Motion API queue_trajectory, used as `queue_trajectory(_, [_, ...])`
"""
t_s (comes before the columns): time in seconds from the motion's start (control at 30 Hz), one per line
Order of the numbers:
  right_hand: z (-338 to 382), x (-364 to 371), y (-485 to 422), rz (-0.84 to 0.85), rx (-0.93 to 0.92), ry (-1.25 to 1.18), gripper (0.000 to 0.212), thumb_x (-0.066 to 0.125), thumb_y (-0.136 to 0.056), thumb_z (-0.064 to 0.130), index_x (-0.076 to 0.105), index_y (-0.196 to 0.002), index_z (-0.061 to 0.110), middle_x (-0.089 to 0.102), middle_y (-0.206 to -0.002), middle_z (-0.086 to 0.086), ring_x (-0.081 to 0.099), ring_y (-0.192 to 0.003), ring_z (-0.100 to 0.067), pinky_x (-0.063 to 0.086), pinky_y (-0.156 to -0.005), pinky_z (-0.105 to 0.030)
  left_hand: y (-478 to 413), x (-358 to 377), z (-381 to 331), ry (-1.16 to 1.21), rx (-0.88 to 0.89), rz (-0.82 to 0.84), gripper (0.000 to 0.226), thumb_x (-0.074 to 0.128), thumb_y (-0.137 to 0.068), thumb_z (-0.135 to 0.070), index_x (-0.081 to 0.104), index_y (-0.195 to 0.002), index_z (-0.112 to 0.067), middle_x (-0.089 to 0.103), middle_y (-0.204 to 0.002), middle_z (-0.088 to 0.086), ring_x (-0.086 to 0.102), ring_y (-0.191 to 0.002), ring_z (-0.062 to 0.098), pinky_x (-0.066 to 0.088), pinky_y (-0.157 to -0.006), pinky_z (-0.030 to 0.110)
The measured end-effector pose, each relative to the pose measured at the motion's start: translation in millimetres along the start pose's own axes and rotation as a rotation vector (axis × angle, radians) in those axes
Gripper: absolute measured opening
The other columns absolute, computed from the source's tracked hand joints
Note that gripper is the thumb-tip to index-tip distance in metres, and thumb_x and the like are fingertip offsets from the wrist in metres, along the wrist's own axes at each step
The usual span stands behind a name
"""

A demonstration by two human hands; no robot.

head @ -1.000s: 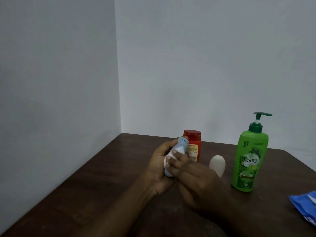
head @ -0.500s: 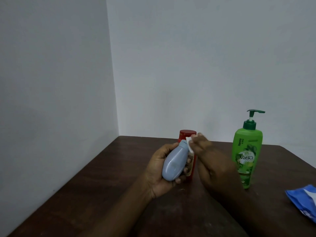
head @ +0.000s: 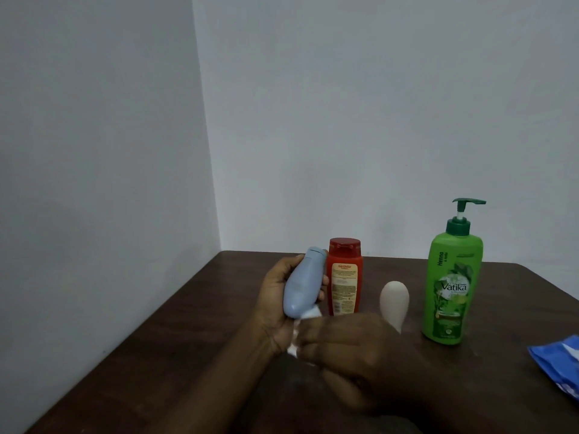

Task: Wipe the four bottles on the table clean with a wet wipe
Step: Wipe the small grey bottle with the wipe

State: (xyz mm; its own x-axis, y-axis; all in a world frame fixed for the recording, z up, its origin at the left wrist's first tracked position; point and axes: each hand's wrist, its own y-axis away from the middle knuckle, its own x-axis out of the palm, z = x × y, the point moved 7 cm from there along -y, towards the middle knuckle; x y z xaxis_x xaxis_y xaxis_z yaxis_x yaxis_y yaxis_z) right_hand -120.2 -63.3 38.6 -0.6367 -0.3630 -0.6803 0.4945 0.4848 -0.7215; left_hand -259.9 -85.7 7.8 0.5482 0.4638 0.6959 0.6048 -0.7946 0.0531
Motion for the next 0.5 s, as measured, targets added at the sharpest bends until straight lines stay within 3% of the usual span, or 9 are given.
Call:
queue_trajectory(0.1, [-2.5, -22.0, 2.2, -0.186, 0.071, -0.057, 0.031, 0.050, -0.099, 0.012, 0.077, -0.115, 0.009, 0.074, -0.123, -0.005, 0.068, -0.117, -0.012, 0.053, -0.101, -0.035, 3.3, 3.7, -0.2, -0.010, 0.007, -0.009, 0.036, 0.061, -0.088, -0.031, 0.075, -0.082, 0.001, 0.066, -0.073, 0.012, 0.060, -0.051, 0.020, 0.049, -0.042, 0.025])
queue_trajectory(0.23, [-25.8, -48.0, 7.9, -0.436, 0.258, 0.165, 0.034, 0.048, -0.099, 0.010, 0.070, -0.125, 0.005, 0.066, -0.134, -0.008, 0.061, -0.129, -0.012, 0.053, -0.102, -0.034, 7.9, 7.7, 4.4, -0.083, 0.006, -0.039, 0.032, 0.059, -0.090, -0.031, 0.072, -0.093, -0.002, 0.062, -0.075, 0.010, 0.056, -0.052, 0.019, 0.039, -0.035, 0.020])
queue_trajectory(0.33, [-45.0, -37.4, 13.0, -0.395, 0.396, 0.224, 0.040, 0.046, -0.099, 0.014, 0.067, -0.131, 0.006, 0.061, -0.141, -0.008, 0.057, -0.134, -0.017, 0.053, -0.103, -0.041, 3.7, 6.7, 9.7, -0.100, 0.001, -0.031, 0.034, 0.060, -0.093, -0.034, 0.071, -0.103, -0.004, 0.063, -0.079, 0.010, 0.058, -0.055, 0.020, 0.040, -0.036, 0.021])
queue_trajectory(0.5, [-33.0, -6.9, 6.5, -0.208, 0.305, 0.200, 0.043, 0.048, -0.093, 0.006, 0.065, -0.131, -0.001, 0.060, -0.142, -0.014, 0.055, -0.136, -0.020, 0.037, -0.118, -0.028, 5.4, 7.7, 12.1, 0.008, -0.004, -0.024, 0.034, 0.057, -0.095, -0.034, 0.071, -0.106, -0.004, 0.070, -0.084, 0.012, 0.067, -0.063, 0.022, 0.052, -0.047, 0.028])
